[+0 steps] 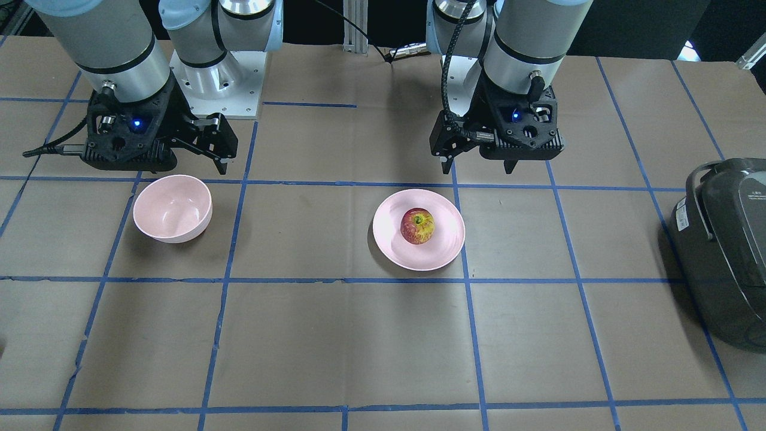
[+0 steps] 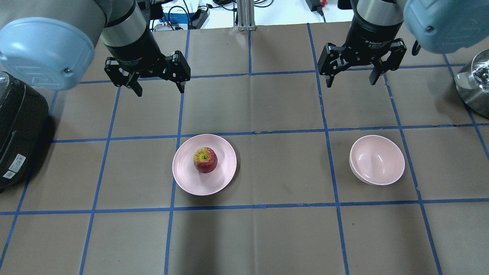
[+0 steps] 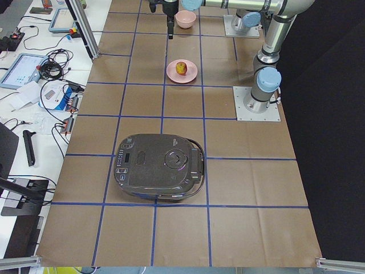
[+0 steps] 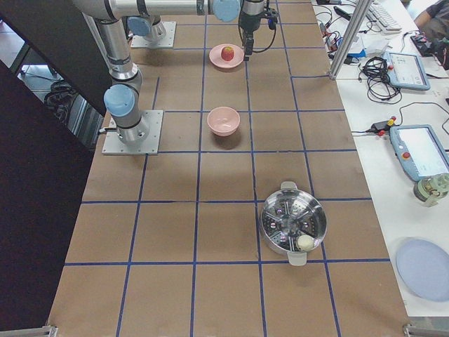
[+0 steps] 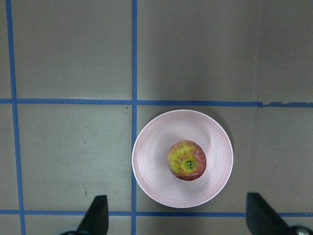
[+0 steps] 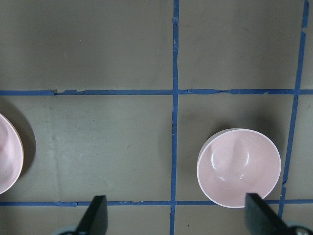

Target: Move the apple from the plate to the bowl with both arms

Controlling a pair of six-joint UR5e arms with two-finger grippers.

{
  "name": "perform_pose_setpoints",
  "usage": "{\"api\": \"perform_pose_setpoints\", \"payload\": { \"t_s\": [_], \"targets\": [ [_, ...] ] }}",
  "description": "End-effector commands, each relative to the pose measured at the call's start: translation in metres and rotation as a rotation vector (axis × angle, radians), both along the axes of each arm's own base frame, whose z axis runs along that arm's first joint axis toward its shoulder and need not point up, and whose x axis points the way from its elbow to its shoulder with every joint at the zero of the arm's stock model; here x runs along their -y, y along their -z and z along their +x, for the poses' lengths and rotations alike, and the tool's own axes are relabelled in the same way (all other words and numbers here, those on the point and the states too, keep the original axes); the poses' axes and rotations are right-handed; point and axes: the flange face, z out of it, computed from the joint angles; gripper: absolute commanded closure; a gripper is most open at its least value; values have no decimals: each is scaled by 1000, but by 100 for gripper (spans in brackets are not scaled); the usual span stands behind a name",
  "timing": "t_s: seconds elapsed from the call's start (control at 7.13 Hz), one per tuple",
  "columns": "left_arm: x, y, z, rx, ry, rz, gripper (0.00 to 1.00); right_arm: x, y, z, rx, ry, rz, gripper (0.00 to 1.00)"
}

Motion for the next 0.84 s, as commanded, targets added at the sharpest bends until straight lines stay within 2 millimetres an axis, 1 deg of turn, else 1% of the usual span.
{"api": "perform_pose_setpoints", "payload": {
  "t_s": [0.0,0.14,0.28,0.42,0.7],
  "targets": [
    [0,0,0,0,0,1,0,-1,2,-1,0,2,11,0],
    [-1,2,-1,1,2,4,0,-1,3,-1,0,2,9,0],
    [-5,11,-5,-2,2,23,0,-1,4,-1,0,1,9,0],
    [-12,13,-4,-3,-3,30,0,-1,4,-1,0,1,9,0],
    [-40,48,-3,5,-40,63,0,-1,5,-1,0,2,11,0]
  ]
}}
